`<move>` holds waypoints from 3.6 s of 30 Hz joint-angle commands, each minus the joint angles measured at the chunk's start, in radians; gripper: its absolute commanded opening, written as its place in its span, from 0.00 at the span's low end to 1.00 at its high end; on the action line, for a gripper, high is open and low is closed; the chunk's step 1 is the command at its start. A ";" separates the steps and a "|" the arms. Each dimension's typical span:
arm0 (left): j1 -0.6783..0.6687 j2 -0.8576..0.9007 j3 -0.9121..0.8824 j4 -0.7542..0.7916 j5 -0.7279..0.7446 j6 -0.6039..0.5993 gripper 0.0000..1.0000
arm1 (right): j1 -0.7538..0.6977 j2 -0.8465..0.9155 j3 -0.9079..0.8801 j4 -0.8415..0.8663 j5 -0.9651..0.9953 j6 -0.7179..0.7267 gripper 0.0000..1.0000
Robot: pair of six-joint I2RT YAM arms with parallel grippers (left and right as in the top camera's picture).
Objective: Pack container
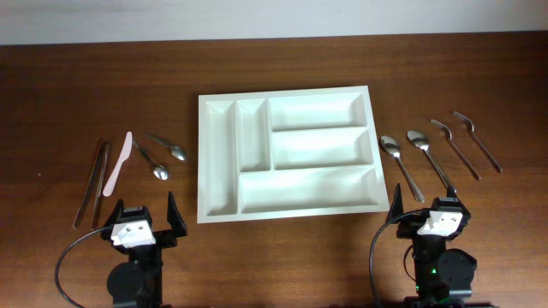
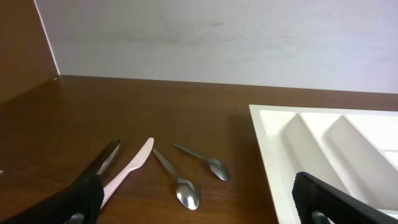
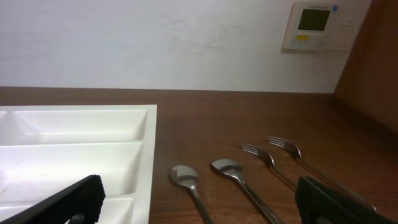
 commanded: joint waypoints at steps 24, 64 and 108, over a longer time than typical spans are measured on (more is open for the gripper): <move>0.005 -0.015 -0.008 0.005 0.011 0.012 0.99 | 0.008 -0.007 -0.005 -0.001 0.026 -0.008 0.99; 0.005 -0.015 -0.008 0.005 0.011 0.013 0.99 | -0.108 1.664 1.662 -1.178 -0.267 -0.273 0.99; 0.005 -0.015 -0.008 0.005 0.011 0.013 0.99 | -0.110 2.059 1.414 -0.886 -0.156 -0.378 0.29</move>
